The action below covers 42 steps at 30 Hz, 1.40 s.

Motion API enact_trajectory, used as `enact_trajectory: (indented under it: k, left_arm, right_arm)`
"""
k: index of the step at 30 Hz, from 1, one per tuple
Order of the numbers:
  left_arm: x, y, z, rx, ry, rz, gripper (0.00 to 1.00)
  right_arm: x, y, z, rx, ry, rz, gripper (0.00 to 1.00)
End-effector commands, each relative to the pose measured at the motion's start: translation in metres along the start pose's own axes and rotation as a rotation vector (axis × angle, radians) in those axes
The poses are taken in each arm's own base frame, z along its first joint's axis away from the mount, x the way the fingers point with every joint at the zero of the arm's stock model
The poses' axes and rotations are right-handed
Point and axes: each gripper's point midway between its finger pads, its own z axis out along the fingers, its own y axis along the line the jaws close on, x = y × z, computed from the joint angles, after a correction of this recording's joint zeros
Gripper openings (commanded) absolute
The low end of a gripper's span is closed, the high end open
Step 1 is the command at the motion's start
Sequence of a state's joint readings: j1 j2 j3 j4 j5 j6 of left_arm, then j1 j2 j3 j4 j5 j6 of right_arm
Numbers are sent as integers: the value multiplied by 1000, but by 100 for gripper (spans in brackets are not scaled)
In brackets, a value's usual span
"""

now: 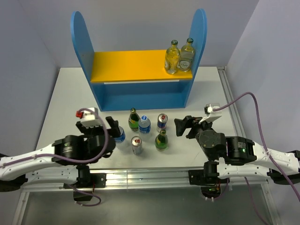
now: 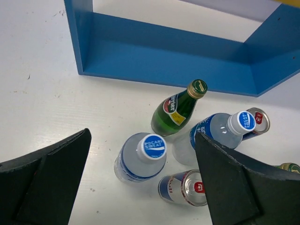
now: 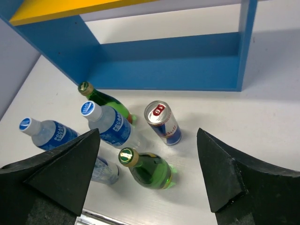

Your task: Place and organize the beverage onto the shelf

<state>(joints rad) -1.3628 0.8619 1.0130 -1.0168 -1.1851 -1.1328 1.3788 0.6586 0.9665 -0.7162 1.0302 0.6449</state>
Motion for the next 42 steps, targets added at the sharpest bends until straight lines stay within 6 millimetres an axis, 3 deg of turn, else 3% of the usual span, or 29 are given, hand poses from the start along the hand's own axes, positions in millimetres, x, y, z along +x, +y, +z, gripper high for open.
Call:
enact_trajectory:
  k: [1,6,9,14,18,20,23,24,25,26,28,31,42]
  left_arm:
    - [-17,9,-4,37,-63,-55,99]
    - [-19,28,-9,17,-52,-98,99]
    - [-25,27,-11,27,-46,-79,99]
    - [-53,24,-21,26,-41,-20,99]
    - [-70,31,-25,5,-64,31,99]
    - [-74,36,-25,-3,-85,52,99]
    - [-75,42,-25,15,-108,32,99]
    - [-73,47,-26,35,-109,3,99]
    - [-72,48,-27,53,-109,-17,99]
    - [-73,41,-28,97,-107,-51,99]
    - [-71,49,-30,133,-114,-71,99]
    - [-75,59,-33,130,-122,-115,99]
    - [-58,41,-21,56,-100,18,99]
  right_arm:
    - [-13,10,0,-47,-52,34,91]
    - [-13,9,-5,-105,-66,44,92]
    - [-13,12,-12,-184,-64,79,93]
    - [-20,30,-26,-378,-114,136,100]
    - [0,36,-12,-293,-35,51,100]
    - [20,48,-3,-275,30,-16,100]
    - [47,72,3,-367,106,-33,100]
    - [49,69,13,-351,114,-8,100]
    - [64,80,14,-430,173,7,100]
    - [66,78,22,-425,187,47,100]
    - [65,50,51,-305,171,93,100]
    - [68,40,61,-244,167,98,100]
    - [98,38,52,-262,208,167,100]
